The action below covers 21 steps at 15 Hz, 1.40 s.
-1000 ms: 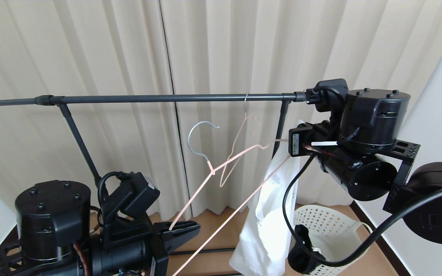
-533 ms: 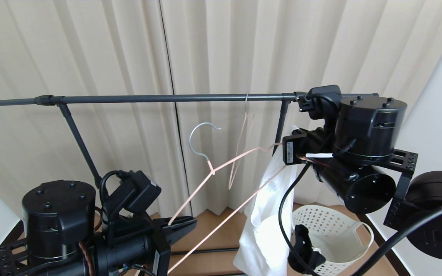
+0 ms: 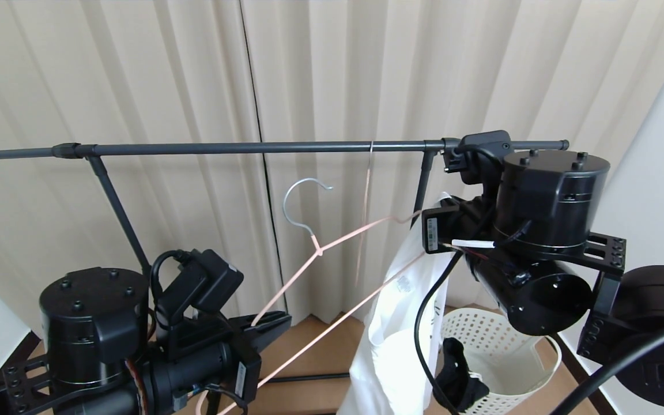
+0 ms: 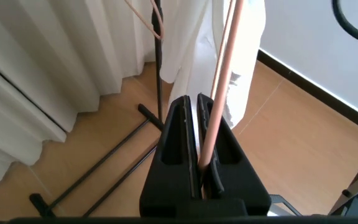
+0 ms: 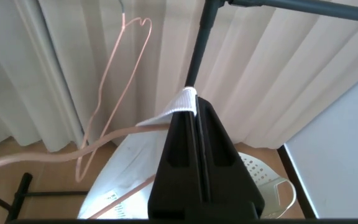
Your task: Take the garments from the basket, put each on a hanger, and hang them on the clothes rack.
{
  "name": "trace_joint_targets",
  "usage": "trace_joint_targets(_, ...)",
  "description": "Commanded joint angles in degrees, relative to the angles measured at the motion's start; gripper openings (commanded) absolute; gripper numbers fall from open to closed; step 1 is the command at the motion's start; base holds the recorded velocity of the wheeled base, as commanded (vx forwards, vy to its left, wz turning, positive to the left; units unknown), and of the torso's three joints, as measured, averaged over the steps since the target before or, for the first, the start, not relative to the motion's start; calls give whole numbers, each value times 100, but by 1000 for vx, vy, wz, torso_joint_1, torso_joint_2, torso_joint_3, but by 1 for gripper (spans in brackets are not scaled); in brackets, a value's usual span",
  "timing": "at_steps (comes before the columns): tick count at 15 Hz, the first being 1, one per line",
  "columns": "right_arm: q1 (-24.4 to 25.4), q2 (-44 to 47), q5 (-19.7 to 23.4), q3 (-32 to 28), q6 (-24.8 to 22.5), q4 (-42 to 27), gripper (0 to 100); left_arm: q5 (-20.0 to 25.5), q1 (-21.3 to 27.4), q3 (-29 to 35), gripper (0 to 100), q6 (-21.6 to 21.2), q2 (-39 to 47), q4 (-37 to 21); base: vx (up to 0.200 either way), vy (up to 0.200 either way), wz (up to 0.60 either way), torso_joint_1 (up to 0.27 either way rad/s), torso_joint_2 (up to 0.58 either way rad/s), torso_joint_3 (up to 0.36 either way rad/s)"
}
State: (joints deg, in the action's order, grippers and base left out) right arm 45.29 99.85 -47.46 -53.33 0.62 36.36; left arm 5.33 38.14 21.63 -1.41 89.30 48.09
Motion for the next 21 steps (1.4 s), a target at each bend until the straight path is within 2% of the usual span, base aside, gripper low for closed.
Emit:
trace_joint_targets(1,226,-19,-27,78,-1,2,0,-93,0,-1,0,1,97,95,0,0,0,0,0,0)
trace_joint_targets(8,762,-106,-44,245,8,2,0,-111,44,-27,0,1,141,227,0,0,0,0,0,0)
trace_joint_targets(13,1114,-194,-9,245,166,2,0,-102,53,-44,0,1,149,227,0,0,0,0,0,0)
trace_joint_targets(14,1246,-203,17,227,316,11,0,-102,70,-44,0,1,158,227,0,0,0,0,0,0)
trace_joint_targets(17,1597,-194,466,183,729,11,0,-102,149,-53,0,1,193,280,0,0,0,0,0,0)
trace_joint_targets(21,1834,-159,606,209,773,363,0,-102,176,-71,0,1,273,403,0,0,0,0,0,0)
